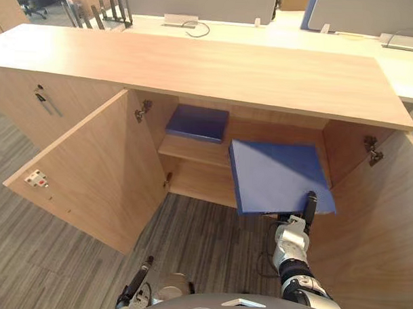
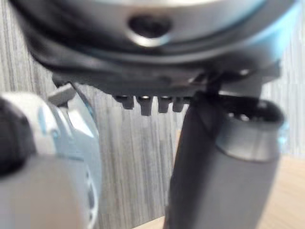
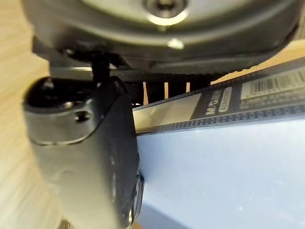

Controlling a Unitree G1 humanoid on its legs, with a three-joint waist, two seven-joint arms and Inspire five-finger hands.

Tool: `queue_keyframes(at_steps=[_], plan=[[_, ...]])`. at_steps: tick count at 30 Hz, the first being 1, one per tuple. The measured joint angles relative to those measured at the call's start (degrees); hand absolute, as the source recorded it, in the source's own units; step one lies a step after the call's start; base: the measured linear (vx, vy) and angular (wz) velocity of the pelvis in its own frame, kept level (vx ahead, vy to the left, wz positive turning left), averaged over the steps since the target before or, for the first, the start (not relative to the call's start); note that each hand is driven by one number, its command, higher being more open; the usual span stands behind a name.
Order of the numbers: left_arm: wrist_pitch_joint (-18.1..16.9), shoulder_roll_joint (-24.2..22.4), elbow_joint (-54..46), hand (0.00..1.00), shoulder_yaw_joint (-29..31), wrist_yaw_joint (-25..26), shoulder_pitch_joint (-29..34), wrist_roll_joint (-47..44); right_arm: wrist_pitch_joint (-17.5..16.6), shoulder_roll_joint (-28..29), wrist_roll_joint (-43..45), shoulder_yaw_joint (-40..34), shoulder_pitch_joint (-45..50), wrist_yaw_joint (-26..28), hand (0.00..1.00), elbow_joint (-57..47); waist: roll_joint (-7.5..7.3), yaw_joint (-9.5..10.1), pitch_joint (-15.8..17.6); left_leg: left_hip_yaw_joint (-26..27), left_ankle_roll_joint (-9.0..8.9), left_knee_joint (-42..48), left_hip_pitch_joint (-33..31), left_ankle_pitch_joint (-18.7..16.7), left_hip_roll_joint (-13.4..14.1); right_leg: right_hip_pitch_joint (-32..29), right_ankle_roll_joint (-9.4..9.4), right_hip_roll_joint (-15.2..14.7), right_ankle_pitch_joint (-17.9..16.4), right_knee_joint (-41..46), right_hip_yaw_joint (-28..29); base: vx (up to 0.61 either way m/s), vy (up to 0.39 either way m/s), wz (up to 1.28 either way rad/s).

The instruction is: Walk over to the cabinet, pick up the folder, carry it to the office cabinet, place the folder inside the office cabinet, then close the office cabinet door

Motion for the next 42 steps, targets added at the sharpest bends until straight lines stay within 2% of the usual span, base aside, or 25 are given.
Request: queue_keyframes(at_steps=[3,5,6,7,8,9,10,12,15,22,25,27,28,29,30,32,34,35,37,39,42], plan=[[0.4,-0.2,0.3,1.00,0.6,0.1,2.2,-0.1,0.1,-0.2,-0.1,2.3,-0.1,0.0,0.00,-0.3,-0.53,0.87,0.4,-0.8,-2.23,-6.4,-2.2,2.5,0.5,-0.4,2.20,-4.0,-1.9,2.8,3.0,0.08,0.202,-0.43],[0.7,-0.7,0.8,1.00,1.6,0.3,2.7,-0.3,0.2,-0.3,-0.2,3.4,0.0,0.0,0.00,-0.3,0.20,0.88,0.3,-2.1,-3.03,-14.0,-0.7,6.0,0.8,-0.4,3.95,-4.8,-3.0,3.9,4.5,0.15,0.318,-0.41],[1.2,-0.8,1.1,1.00,2.5,0.3,3.2,-0.3,0.3,-0.5,-0.5,4.0,0.0,0.0,0.00,-0.4,2.09,0.90,-0.1,-2.9,-3.68,-20.9,2.0,7.2,1.7,-0.3,5.72,-4.1,-3.7,4.9,5.2,0.21,0.386,-0.33],[1.2,-0.7,1.4,1.00,3.0,0.4,3.4,-0.3,0.3,-0.5,-0.5,4.4,0.0,0.1,0.00,-0.3,2.90,0.83,0.0,-2.8,-4.14,-21.6,2.7,11.0,2.3,0.3,6.83,-3.9,-3.9,5.1,5.5,0.28,0.425,-0.34],[0.6,-0.9,0.7,1.00,4.4,0.7,3.1,-0.3,1.5,-0.7,-0.4,4.9,0.4,-0.1,0.00,0.4,1.05,0.94,0.1,-1.3,-3.13,-20.8,3.4,8.9,0.5,1.1,7.25,-6.0,-4.1,5.4,5.6,0.25,0.315,-0.15],[-0.1,-1.1,0.6,1.00,4.5,0.7,2.4,-0.3,2.3,-0.8,-0.7,5.6,0.6,0.1,0.00,0.4,-0.02,0.92,0.2,-0.3,-2.23,-20.8,3.5,7.9,-1.3,1.1,7.26,-7.9,-3.9,5.5,5.5,0.24,0.260,-0.12],[0.0,-1.2,0.7,1.00,4.4,0.7,2.0,-0.3,2.7,-0.8,-0.7,5.7,0.6,0.1,0.00,0.4,-0.68,0.94,-0.2,0.2,-2.01,-20.8,3.7,7.7,-2.0,1.1,7.27,-8.6,-3.8,5.4,5.5,0.22,0.216,-0.16],[0.0,-1.2,0.4,1.00,4.3,0.1,1.8,-0.2,4.3,-1.0,-0.8,6.7,0.6,0.3,0.00,0.5,-0.99,1.50,-0.6,2.5,-0.94,-23.2,6.4,7.1,-4.0,1.8,7.44,-9.1,-2.9,3.6,5.3,0.21,0.156,-0.33],[-0.3,-1.1,0.5,1.00,3.5,-0.3,1.2,0.0,5.1,-1.0,-1.7,7.3,1.1,1.2,0.00,1.8,-0.35,1.60,-1.7,3.3,-0.16,-26.0,8.4,7.5,-5.8,3.4,7.89,-10.1,-0.5,0.2,5.2,0.19,0.069,-0.15],[-0.4,0.9,1.1,1.00,-3.1,-0.4,1.1,0.0,5.3,-1.0,-2.3,7.2,1.2,1.3,0.00,10.1,-0.30,2.10,-2.5,2.5,-0.44,-29.7,10.8,8.2,-5.9,3.7,8.60,-9.2,1.7,-2.0,5.7,0.13,-0.011,-0.16],[-0.4,2.1,2.5,1.00,-6.4,-0.4,1.1,0.0,5.4,-1.3,-2.3,7.4,1.2,1.3,0.00,12.9,-0.26,2.31,-4.1,2.5,-0.60,-33.1,11.6,9.3,-6.1,1.2,8.73,-9.0,3.3,-1.4,8.2,0.06,0.014,-0.33],[-0.4,2.5,3.0,1.00,-7.6,-0.4,1.1,0.1,5.5,-1.8,-2.4,7.9,1.2,1.2,0.00,14.0,0.07,2.29,-4.4,2.6,-0.56,-34.6,13.0,9.4,-6.3,-0.2,8.74,-9.1,3.3,1.6,10.1,0.04,0.069,-0.40],[-0.3,2.4,3.1,1.00,-8.0,-0.4,1.1,0.1,5.5,-2.3,-2.4,7.9,1.3,1.2,0.00,14.5,0.40,2.32,-4.5,2.5,-0.27,-35.3,13.8,9.6,-6.3,-2.0,8.77,-9.1,3.2,5.0,11.0,0.03,0.099,-0.36],[-0.2,2.5,3.4,1.00,-8.7,-0.4,1.2,0.2,5.6,-2.9,-2.5,7.9,1.7,1.2,0.00,14.5,0.89,2.26,-4.6,2.4,0.13,-35.9,15.1,10.1,-6.3,-5.3,8.64,-9.2,3.1,11.9,12.5,0.01,0.096,-0.38],[-0.2,2.6,3.5,1.00,-8.7,-0.5,1.5,0.3,5.6,-3.1,-2.7,7.9,2.0,1.2,0.00,14.5,0.69,2.13,-4.2,2.1,0.15,-36.0,16.7,10.1,-6.7,-9.1,8.44,-9.9,2.9,20.7,13.6,0.00,0.086,-0.30],[-0.2,3.5,3.5,1.00,-8.7,-0.5,1.7,1.2,5.5,-2.9,-2.7,7.9,2.2,1.2,0.00,14.5,-0.43,1.70,-3.5,1.8,0.62,-36.7,19.7,9.8,-8.2,-13.4,7.96,-12.2,3.3,31.4,13.9,-0.01,0.051,-0.13],[-0.3,4.1,3.5,1.00,-8.6,-0.6,1.8,2.5,5.6,-2.0,-2.7,7.9,2.2,1.2,0.00,13.7,-1.15,0.87,-3.4,1.2,1.31,-38.5,21.1,9.4,-9.0,-14.7,6.24,-14.3,1.1,35.3,10.7,-0.01,0.028,0.05],[-0.3,4.2,3.4,1.00,-8.5,-0.7,1.7,2.5,6.0,-1.6,-2.8,8.0,2.0,1.2,0.00,13.3,-1.60,0.82,-3.2,1.0,1.30,-38.5,20.8,9.4,-9.0,-14.8,5.85,-14.4,-0.9,34.1,8.5,-0.05,-0.024,0.02],[-0.2,4.3,3.1,1.00,-8.4,-0.8,1.5,2.5,6.8,-1.6,-2.9,7.8,2.1,1.4,0.00,12.2,-1.85,0.80,-2.9,0.5,1.11,-37.7,19.8,9.4,-8.9,-13.0,5.96,-13.4,-1.5,28.0,5.6,-0.07,-0.056,0.00],[-0.2,3.5,3.4,1.00,-7.2,-0.8,1.3,2.6,6.6,-1.5,-2.9,6.8,2.0,1.4,0.00,11.4,-1.41,0.68,-2.7,0.2,0.20,-38.1,18.4,10.1,-8.7,-9.8,7.20,-12.4,-2.6,19.4,3.9,-0.10,-0.090,-0.06],[-0.2,3.1,3.7,1.00,-4.7,-0.7,1.4,4.1,6.4,-1.1,-2.9,5.0,2.2,1.1,0.00,11.5,-2.21,0.64,-2.1,-0.1,-0.54,-40.9,18.5,12.1,-9.2,-6.0,9.78,-11.8,-3.7,10.7,1.6,-0.08,-0.112,0.02]])
